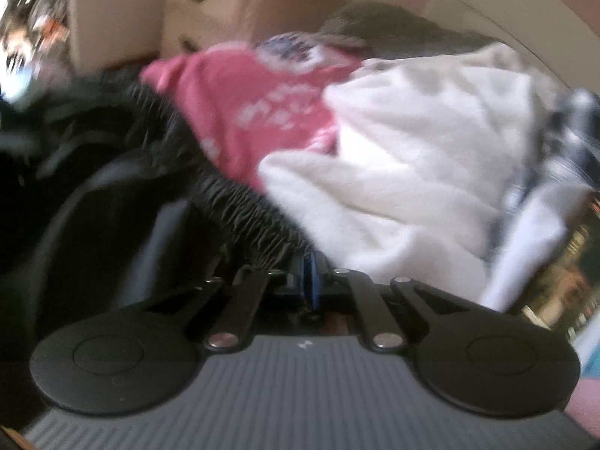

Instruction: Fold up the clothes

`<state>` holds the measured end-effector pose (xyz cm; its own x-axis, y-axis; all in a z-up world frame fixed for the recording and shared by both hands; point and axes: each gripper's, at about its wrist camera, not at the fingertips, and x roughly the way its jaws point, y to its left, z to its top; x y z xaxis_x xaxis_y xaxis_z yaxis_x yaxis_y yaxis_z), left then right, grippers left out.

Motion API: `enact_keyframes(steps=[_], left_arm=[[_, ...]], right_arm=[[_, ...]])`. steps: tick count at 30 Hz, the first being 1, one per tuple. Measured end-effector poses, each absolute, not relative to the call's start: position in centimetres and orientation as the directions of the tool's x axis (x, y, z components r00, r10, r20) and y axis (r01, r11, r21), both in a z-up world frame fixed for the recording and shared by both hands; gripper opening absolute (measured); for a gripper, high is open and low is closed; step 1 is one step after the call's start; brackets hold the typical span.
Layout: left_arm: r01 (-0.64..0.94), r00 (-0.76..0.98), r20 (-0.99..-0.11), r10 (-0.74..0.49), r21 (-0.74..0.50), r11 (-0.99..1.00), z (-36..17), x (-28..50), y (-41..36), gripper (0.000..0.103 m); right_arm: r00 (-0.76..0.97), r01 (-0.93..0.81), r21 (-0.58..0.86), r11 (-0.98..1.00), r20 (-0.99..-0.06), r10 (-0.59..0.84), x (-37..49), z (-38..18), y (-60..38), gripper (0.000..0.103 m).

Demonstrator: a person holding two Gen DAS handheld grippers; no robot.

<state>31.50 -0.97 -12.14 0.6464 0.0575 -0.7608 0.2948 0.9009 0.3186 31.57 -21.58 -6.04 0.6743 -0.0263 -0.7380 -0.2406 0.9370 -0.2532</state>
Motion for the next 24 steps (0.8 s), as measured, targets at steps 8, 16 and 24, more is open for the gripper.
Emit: enact_keyframes(steps=[8,16,24], left_arm=[[0.290,0.650,-0.757,0.071,0.334,0.897,-12.5,31.7,-1.0,0.056],[0.288,0.647,-0.760,0.061,0.317,0.904,-12.4,32.0,-0.9,0.057],[0.272,0.651,-0.759,0.023,0.261,0.926,-11.3,31.2,0.0,0.057]], right_arm=[[0.685,-0.192,-0.377,0.906,-0.713,-0.152,32.0,-8.8,-21.2,0.002],[0.726,-0.278,-0.520,0.807,-0.664,-0.178,30.4,-10.0,-19.5,0.018],[0.713,-0.226,-0.190,0.956,-0.701,0.029,26.1,-3.9,-21.1,0.024]])
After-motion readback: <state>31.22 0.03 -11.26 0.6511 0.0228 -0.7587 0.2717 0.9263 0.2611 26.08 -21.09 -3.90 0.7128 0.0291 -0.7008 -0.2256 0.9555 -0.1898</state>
